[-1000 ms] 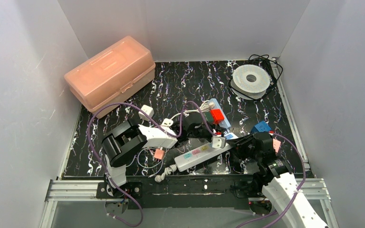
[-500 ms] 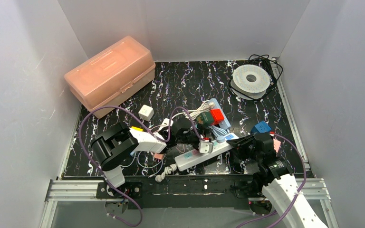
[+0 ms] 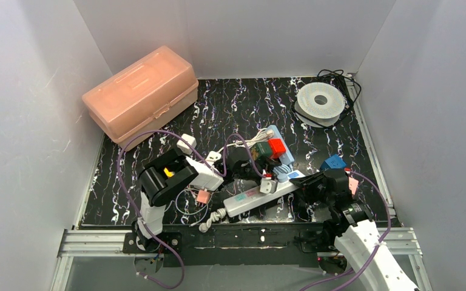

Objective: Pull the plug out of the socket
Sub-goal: Remove the plug from the socket.

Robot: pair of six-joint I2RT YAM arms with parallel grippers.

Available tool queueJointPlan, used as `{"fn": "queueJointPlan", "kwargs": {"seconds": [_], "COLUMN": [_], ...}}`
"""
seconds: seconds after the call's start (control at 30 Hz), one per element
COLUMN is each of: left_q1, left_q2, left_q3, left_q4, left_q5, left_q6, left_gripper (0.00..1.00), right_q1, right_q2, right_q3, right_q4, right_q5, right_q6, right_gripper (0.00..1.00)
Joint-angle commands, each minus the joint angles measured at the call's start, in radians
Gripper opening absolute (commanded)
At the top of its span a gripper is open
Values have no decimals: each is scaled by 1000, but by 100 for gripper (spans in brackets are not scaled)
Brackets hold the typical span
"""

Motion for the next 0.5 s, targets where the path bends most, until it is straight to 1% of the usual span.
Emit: {"fn": "queueJointPlan", "kwargs": {"seconds": [0.0, 0.13, 0.33, 0.47], "left_q1": [-26, -30, -38, -37], "left_q2": [33, 40, 32, 13], "left_q3": [8, 21, 15, 18], "left_q4": [88, 91, 91, 90], "left_q5": [120, 132, 118, 67], "left_q6": [-10, 8, 16, 15], "left_gripper": [36, 20, 1, 0], "right_q1": [5, 6, 5, 5], "right_q2": [-9, -15, -20, -32], "right_q3": [21, 17, 8, -4], "right_q4": [189, 191, 227, 228], "right_q5": [-85, -81, -72, -65], "right_q6": [52, 55, 59, 64], "right_gripper": [1, 1, 1, 1]}}
